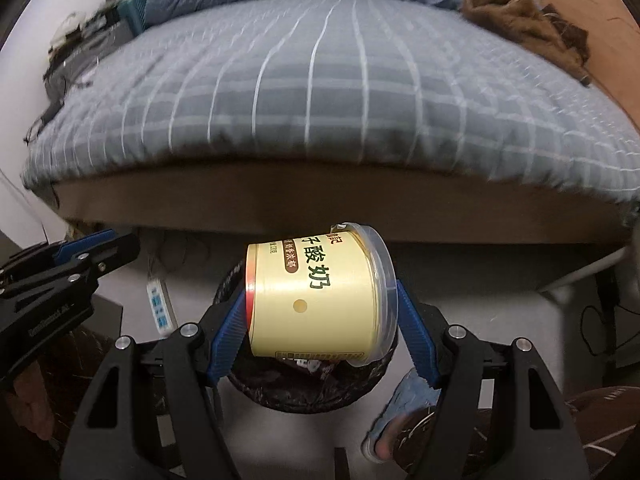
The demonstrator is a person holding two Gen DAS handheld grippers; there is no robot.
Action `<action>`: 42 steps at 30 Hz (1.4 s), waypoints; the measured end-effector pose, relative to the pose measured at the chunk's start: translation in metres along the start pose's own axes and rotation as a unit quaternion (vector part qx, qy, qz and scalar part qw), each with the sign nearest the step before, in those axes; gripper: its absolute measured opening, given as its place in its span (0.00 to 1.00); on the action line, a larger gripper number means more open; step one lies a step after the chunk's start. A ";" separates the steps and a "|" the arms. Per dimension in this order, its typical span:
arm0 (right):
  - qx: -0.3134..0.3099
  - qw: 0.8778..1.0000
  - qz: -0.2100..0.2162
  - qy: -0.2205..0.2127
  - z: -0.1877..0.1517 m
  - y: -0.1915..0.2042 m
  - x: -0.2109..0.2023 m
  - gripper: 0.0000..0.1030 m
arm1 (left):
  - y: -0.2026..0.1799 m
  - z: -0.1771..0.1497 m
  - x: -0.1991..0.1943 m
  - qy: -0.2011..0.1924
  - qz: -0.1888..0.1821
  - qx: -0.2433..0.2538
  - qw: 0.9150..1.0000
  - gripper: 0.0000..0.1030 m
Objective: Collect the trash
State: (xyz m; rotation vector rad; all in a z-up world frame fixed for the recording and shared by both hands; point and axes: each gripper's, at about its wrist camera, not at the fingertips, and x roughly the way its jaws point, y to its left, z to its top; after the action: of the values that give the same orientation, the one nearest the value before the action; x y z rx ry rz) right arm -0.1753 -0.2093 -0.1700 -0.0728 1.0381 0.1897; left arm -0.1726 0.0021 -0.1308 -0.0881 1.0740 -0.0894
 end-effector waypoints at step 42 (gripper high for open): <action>0.031 0.997 -0.065 -0.005 -0.006 -0.063 0.006 0.93 | -0.032 0.003 0.041 0.013 0.020 0.022 0.999 0.81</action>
State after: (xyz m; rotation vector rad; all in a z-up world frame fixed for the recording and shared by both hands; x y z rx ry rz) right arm -0.1651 -0.2710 -0.1797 -0.0816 1.0248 0.0398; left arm -0.1516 -0.0344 -0.1610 -0.0267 1.0997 -0.0783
